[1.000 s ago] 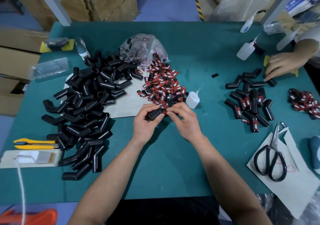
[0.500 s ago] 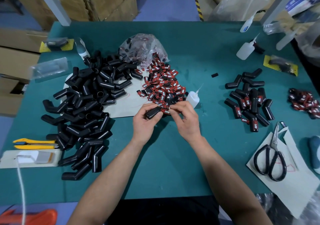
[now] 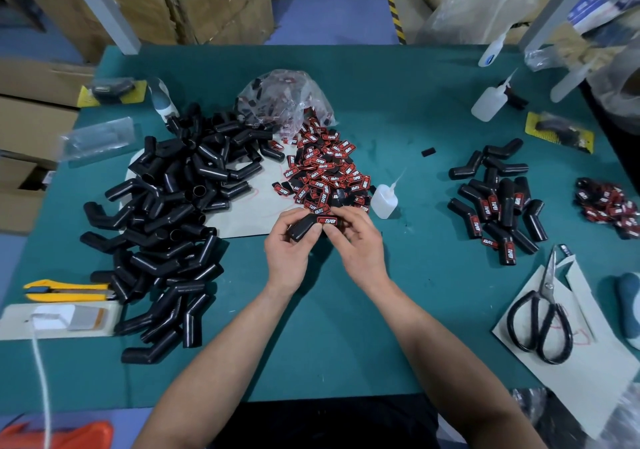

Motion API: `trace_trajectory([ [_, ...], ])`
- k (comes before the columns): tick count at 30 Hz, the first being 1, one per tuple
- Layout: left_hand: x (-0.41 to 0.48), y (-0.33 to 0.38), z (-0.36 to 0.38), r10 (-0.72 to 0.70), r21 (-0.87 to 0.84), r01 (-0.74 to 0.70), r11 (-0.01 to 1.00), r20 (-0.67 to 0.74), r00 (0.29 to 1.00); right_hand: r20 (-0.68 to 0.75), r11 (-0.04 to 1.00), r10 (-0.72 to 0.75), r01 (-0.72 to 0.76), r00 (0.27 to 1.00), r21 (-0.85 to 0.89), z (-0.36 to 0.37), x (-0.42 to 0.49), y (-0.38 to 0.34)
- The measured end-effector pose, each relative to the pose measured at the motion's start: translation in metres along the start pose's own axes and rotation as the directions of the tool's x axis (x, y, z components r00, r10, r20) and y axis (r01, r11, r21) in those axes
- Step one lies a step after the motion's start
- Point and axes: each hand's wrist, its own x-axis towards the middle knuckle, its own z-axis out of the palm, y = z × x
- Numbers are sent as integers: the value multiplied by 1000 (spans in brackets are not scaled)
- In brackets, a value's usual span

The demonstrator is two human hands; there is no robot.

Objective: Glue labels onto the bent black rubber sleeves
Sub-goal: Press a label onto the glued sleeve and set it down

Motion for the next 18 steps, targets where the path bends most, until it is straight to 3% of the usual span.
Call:
trace_trajectory([
  [11, -1, 1, 1, 14, -11, -14, 1000, 1, 1000, -64, 993, 3, 5, 998, 119, -2, -1, -2],
  [18, 1, -1, 3, 4, -3, -4, 1000, 4, 1000, -131, 996, -63, 71, 989, 61, -3, 0, -5],
])
